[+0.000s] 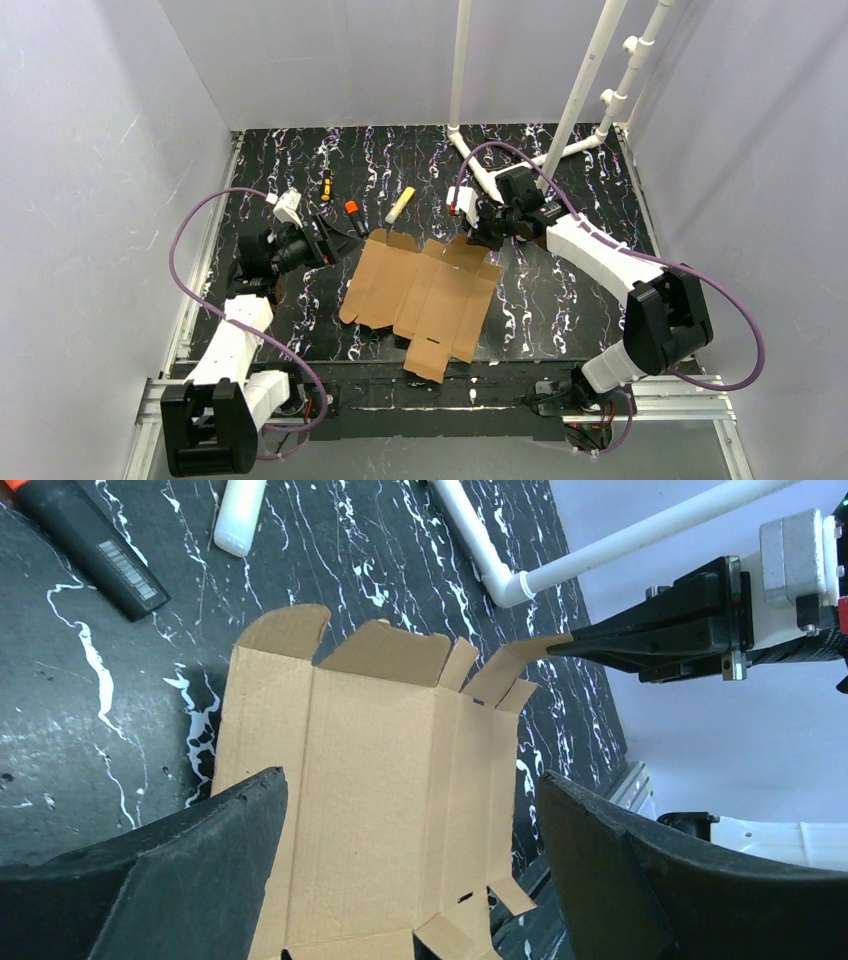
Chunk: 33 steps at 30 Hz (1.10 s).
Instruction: Fold the paper box
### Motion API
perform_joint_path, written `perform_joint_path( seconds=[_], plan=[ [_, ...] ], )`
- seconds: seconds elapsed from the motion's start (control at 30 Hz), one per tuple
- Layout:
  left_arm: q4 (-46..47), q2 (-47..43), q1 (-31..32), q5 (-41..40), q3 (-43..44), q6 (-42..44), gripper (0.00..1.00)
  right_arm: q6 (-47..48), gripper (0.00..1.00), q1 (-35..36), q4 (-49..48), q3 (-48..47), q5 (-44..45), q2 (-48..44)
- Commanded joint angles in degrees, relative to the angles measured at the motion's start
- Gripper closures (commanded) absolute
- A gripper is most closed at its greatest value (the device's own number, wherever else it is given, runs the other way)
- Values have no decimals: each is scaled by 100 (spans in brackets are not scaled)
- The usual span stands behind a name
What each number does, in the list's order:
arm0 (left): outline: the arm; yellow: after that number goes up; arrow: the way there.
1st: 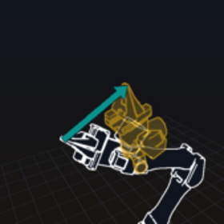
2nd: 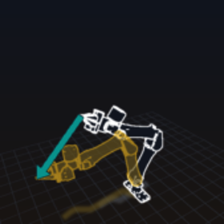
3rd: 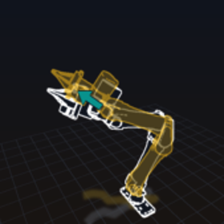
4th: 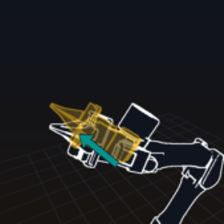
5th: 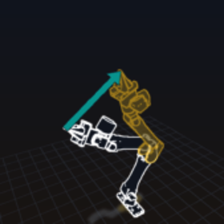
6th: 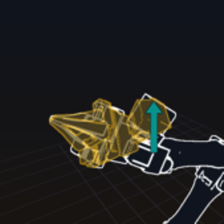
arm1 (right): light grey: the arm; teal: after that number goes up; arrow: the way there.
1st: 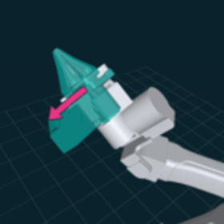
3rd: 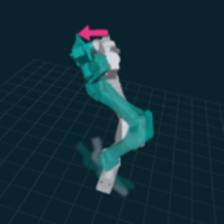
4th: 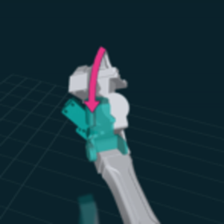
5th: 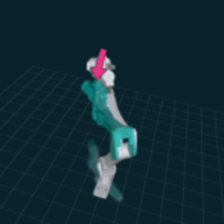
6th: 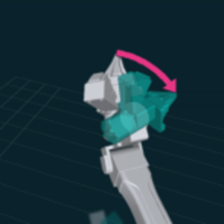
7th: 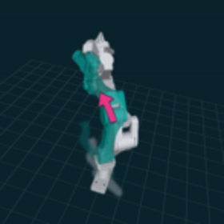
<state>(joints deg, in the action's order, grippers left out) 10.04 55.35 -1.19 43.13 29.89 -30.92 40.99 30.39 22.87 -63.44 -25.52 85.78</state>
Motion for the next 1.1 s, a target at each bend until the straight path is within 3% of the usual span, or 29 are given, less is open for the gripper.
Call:
perform_joint_path(
  seconds=[0.0,0.13,0.4,0.67,1.07],
  plan=[
    [269,410,-330,999,389,130,10,92,99,-6,-2,-165,-212,-28],
    [350,759,-722,1473,580,269,6,94,99,-4,-20,-136,-256,-95],
    [560,1530,-770,2004,883,551,2,79,99,-4,-32,-136,-458,-175],
    [586,2369,-660,1975,965,877,2,-28,99,2,-119,-92,-534,-289],
    [584,2814,-750,1934,941,1142,2,-34,99,2,-116,-405,-566,-339]
  ],
)
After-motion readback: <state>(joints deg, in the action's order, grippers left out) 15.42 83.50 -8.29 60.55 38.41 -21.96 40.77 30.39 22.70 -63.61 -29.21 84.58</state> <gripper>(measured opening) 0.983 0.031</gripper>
